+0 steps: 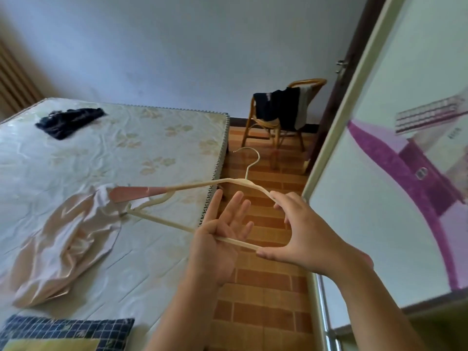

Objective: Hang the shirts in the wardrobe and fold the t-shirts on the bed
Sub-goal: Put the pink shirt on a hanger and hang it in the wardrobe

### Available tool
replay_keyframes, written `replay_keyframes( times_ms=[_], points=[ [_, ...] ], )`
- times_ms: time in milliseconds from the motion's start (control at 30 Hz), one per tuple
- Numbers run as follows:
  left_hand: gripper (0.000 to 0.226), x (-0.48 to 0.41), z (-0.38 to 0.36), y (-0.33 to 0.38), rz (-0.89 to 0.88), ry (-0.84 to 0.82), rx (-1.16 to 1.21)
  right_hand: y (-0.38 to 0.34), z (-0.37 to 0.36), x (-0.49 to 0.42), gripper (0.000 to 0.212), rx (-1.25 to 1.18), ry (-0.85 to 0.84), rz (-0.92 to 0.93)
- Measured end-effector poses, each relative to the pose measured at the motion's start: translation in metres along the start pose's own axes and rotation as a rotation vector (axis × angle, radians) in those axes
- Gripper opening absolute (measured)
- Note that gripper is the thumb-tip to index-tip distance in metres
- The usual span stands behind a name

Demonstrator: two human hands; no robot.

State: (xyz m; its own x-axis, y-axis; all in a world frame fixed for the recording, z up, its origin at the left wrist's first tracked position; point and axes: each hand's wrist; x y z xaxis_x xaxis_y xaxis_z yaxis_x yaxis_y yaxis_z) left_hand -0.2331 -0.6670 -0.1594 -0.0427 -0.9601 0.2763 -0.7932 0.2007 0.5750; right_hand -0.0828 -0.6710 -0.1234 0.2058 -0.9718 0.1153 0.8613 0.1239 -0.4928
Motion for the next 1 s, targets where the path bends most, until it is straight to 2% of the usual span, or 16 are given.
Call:
replay_keyframes(
  times_ms=[300, 467, 633, 800, 1000],
  points=[
    [0.069, -0.037, 0.058, 0.069, 0.000, 0.102, 0.184, -0.051, -0.051, -0.087, 0.103, -0.010, -0.069, 0.187],
    [0.051, -0.061, 0.072, 0.081, 0.042, 0.125, 0.195, -0.055, -0.064, -0.119, 0.104, 0.000, -0.091, 0.193],
    [0.035, -0.097, 0.068, 0.076, 0.123, 0.146, 0.129, -0.040, -0.062, -0.157, 0.105, -0.037, -0.092, 0.159],
    [0.035, -0.153, 0.053, 0.079, 0.140, 0.154, 0.079, -0.024, -0.060, -0.221, 0.105, -0.045, -0.080, 0.177],
    [0.033, -0.237, 0.003, 0.083, 0.143, 0.165, 0.033, -0.013, -0.039, -0.305, 0.103, -0.102, 0.008, 0.187]
  ],
)
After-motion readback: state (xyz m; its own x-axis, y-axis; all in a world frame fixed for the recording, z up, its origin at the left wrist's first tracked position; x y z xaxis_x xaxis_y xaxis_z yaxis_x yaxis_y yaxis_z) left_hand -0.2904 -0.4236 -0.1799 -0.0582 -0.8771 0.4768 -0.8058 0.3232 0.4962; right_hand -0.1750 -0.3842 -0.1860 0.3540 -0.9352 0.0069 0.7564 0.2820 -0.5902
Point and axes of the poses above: each hand's wrist, its own x-axis away from the middle knuckle, its own z-axis out of the back of the hand, y = z × x, and after that the axes turned 3 degrees about -z, right-handed
